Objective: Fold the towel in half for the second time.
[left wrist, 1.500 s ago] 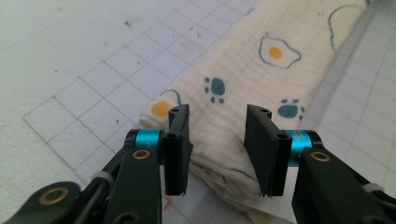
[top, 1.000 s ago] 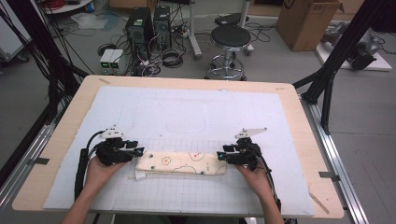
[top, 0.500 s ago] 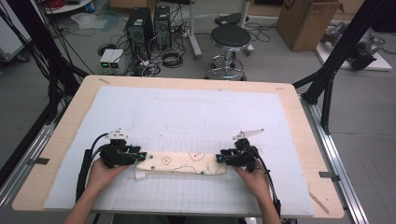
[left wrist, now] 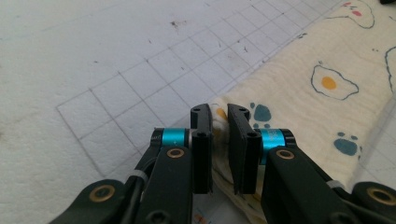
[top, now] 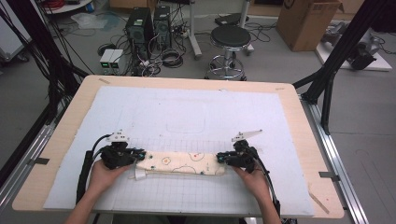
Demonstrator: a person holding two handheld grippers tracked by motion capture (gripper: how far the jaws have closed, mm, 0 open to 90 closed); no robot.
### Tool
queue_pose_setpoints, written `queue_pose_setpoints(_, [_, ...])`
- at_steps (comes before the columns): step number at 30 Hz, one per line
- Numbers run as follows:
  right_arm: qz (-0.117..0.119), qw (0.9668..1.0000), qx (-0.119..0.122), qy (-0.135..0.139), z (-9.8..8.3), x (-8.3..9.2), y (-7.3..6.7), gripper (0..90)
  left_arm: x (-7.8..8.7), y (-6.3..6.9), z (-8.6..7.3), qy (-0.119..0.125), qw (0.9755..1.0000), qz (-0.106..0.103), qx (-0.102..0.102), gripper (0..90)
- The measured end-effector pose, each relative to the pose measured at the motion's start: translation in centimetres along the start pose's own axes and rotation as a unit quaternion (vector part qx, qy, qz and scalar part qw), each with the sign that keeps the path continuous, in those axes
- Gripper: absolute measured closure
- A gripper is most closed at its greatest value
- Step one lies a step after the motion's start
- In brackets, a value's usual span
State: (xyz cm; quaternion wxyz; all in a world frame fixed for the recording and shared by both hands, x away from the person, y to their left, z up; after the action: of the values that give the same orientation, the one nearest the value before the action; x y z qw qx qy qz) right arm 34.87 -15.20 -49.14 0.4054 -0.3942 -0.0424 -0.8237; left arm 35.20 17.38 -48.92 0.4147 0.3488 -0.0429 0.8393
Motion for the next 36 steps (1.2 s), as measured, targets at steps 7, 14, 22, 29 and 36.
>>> queue_pose_setpoints(7, [-0.01,0.9999,0.009,0.004,0.8,0.7,0.1,83.2,0.3,-0.2,0.9,0.011,0.9999,0.01,-0.003,80.6])
queue_pose_setpoints(14, [-0.019,0.9997,0.007,0.017,2.1,0.7,0.5,83.4,0.4,-1.0,2.0,0.04,0.9987,0.027,0.017,80.9])
queue_pose_setpoints(22, [-0.038,0.999,0.004,0.022,3.7,0.3,1.5,83.4,0.0,-2.2,3.7,0.051,0.9974,0.046,0.024,81.1])
queue_pose_setpoints(29, [-0.053,0.9985,-0.007,0.015,5.2,-0.2,2.7,83.5,-0.5,-3.4,4.8,0.052,0.9967,0.057,0.026,81.0])
queue_pose_setpoints(36, [-0.073,0.9972,-0.016,0.009,6.6,-1.2,4.4,83.4,-1.6,-4.8,5.6,0.051,0.9958,0.066,0.037,81.0])
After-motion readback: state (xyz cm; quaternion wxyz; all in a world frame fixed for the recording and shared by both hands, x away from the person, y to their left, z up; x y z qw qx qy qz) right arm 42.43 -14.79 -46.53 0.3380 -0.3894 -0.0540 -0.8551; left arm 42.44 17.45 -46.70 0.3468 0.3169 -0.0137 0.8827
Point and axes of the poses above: each handheld gripper's, and its own axes: x roughly backward along the jaws, z roughly out of its top, y roughly to its right, the point moved 8 cm from there along -x, roughly forward along the jaws, and after that the axes turned 4 degrees about -z, right-handed, at the moved point
